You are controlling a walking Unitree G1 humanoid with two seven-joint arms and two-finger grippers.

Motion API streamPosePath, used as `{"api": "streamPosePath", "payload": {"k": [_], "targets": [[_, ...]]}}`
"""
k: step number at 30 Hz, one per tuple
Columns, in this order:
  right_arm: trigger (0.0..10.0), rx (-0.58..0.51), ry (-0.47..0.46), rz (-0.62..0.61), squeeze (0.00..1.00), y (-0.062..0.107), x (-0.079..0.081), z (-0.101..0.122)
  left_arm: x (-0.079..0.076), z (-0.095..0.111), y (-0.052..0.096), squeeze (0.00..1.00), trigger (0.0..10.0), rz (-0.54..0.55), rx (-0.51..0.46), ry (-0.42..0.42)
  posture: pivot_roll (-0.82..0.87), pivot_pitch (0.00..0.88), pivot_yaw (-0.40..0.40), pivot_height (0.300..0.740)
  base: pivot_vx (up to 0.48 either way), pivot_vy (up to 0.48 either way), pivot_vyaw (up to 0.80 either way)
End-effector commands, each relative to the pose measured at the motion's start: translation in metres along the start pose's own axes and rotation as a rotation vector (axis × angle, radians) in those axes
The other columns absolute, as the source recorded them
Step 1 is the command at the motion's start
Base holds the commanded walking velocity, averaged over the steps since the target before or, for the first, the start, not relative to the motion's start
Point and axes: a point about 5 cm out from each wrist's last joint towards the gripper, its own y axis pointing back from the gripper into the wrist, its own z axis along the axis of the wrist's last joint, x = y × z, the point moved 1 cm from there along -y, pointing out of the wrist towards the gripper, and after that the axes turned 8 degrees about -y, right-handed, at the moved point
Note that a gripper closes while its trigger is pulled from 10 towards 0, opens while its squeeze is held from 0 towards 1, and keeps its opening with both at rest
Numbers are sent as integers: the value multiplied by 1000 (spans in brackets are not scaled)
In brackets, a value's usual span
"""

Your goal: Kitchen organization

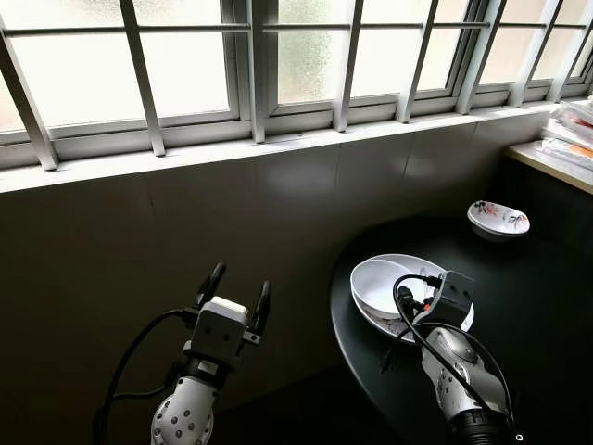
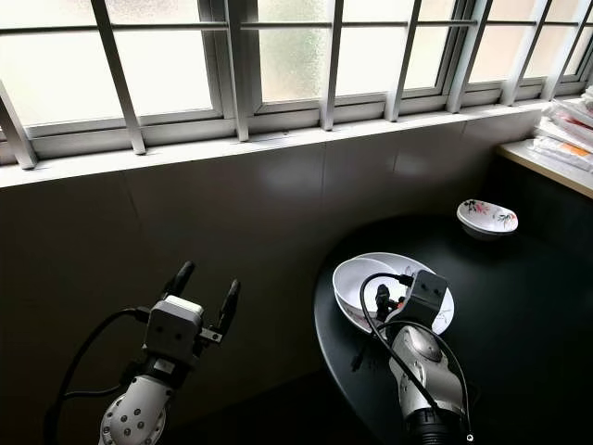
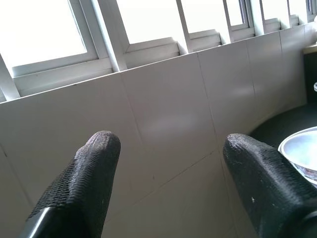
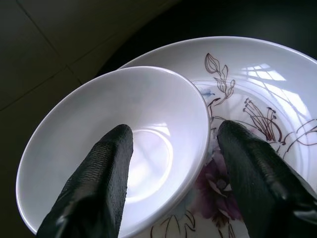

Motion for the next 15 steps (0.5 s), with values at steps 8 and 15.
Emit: {"api": "streamPosePath", "payload": {"k": [8,15], "targets": [[10000,154,-196,-12,0,-9,-4,-12,-1,-3,-1,0,10000,0,17,-11,88,0,-39,740,0,0,0],[10000,183,-287,-41,0,-14,-7,-10,-1,-4,-1,0,10000,0,22,-14,89,0,-39,740,0,0,0]]}}
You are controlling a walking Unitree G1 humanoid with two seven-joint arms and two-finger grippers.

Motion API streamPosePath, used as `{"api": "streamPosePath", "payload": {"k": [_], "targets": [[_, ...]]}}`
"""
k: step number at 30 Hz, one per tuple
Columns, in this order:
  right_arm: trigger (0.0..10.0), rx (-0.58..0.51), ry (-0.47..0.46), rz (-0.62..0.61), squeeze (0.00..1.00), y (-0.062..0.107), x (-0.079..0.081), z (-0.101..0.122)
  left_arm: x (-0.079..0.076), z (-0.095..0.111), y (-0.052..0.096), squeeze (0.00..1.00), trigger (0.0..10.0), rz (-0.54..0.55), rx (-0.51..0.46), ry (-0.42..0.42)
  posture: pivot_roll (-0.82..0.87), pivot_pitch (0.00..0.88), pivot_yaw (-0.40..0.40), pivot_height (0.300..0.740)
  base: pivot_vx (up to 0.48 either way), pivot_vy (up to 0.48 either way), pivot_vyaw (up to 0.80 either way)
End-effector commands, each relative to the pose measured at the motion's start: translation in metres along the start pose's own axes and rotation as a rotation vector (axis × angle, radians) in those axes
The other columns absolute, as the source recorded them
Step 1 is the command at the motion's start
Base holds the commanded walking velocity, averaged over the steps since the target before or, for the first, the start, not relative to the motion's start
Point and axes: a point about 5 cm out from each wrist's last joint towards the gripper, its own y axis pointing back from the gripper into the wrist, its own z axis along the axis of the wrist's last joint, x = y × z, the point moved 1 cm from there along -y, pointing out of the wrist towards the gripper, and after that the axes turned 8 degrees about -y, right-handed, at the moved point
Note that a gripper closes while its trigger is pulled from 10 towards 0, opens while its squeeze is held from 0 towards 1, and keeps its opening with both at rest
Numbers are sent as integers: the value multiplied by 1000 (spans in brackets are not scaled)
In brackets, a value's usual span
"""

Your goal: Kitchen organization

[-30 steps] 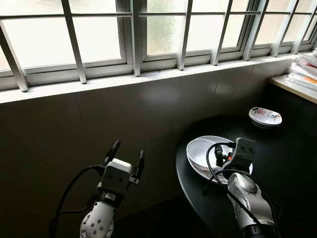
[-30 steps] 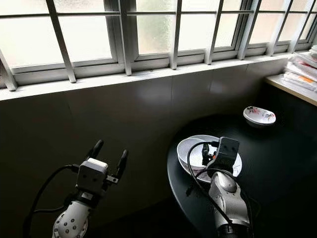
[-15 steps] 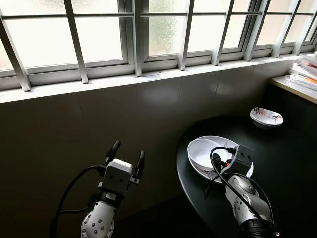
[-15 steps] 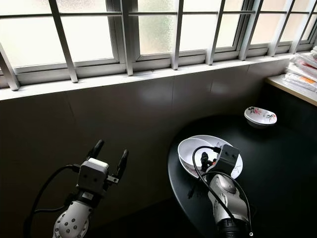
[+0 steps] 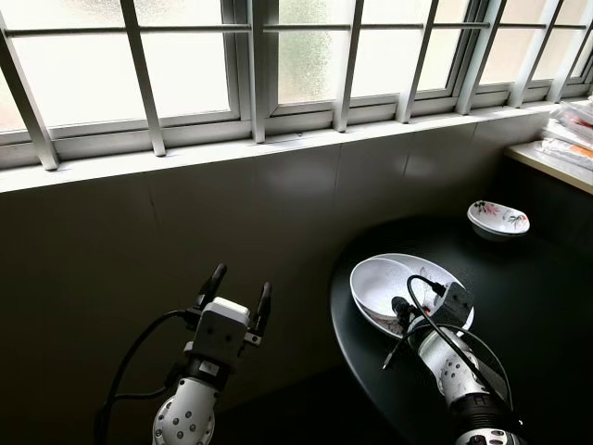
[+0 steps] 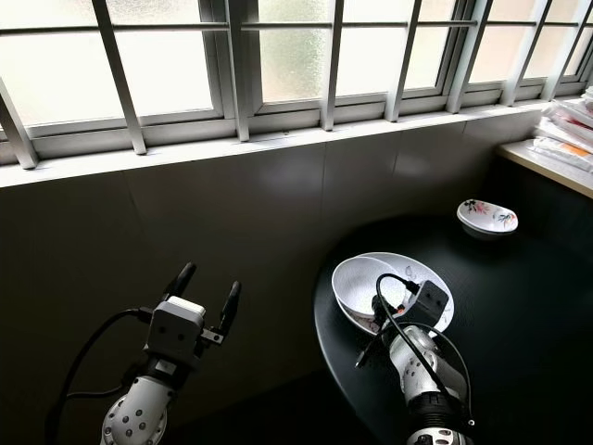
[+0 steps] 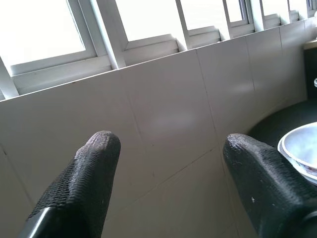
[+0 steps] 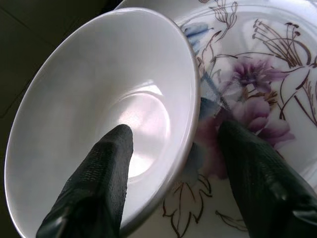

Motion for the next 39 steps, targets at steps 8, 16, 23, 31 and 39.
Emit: {"api": "streamPosePath", "payload": {"k": [8,16,23,31,39], "targets": [[0,40,-118,-11,0,-3,1,2,0,-4,-1,0,10000,3,21,-11,90,0,-39,740,0,0,0],[0,85,-182,-19,0,-3,3,-5,0,-6,0,0,10000,-2,31,-17,91,0,-36,740,0,0,0],[0,44,-173,-21,0,-2,3,1,-1,-7,0,0,10000,-2,33,-21,89,0,-35,740,0,0,0],[0,-321,70,50,0,16,26,47,-1,-9,0,0,10000,-1,37,-24,90,0,-35,740,0,0,0],[0,-541,341,247,0,40,68,60,1,-9,0,0,10000,8,32,-20,92,0,-30,740,0,0,565]]}}
